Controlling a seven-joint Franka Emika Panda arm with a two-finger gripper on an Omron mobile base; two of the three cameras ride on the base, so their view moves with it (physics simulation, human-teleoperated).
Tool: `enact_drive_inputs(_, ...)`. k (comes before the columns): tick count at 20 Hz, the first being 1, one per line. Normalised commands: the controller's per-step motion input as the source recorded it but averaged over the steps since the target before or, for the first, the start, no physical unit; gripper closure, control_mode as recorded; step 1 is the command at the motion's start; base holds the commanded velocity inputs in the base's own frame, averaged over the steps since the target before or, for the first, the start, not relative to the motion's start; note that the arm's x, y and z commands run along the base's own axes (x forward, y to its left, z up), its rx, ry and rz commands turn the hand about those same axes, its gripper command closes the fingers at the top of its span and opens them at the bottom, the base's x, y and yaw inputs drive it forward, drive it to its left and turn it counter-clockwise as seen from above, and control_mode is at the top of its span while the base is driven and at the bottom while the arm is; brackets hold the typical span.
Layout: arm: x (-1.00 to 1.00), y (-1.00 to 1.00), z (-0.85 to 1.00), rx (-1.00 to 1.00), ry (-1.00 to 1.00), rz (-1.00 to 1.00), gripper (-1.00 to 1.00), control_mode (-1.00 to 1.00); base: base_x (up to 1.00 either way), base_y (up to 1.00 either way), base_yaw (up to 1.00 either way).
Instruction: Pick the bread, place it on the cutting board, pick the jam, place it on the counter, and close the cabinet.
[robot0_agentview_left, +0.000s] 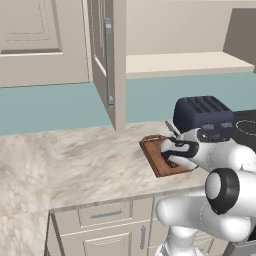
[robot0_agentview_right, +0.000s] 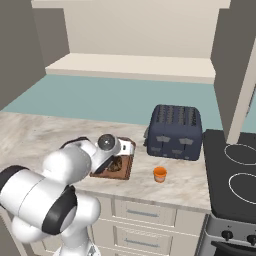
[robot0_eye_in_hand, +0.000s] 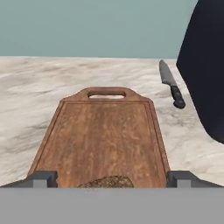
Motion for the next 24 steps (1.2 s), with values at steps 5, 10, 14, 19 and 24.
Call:
enact_drive_inputs(5,-0.04,0.0,0.11,0.0,-0.17,0.0,-1.0,-1.0,0.0,0.0,0.0)
enact_drive_inputs(10,-0.08,0.0,0.14,0.0,-0.18,0.0,-1.0,-1.0,0.0,0.0,0.0)
enact_drive_inputs(14,-0.08,0.0,0.16,0.0,-0.17,0.0,-1.0,-1.0,0.0,0.0,0.0)
enact_drive_inputs(19,-0.11,0.0,0.17,0.0,-0.16,0.0,-1.0,-1.0,0.0,0.0,0.0)
enact_drive_inputs(24,-0.1,0.0,0.09,0.0,-0.15,0.0,-1.0,-1.0,0.0,0.0,0.0)
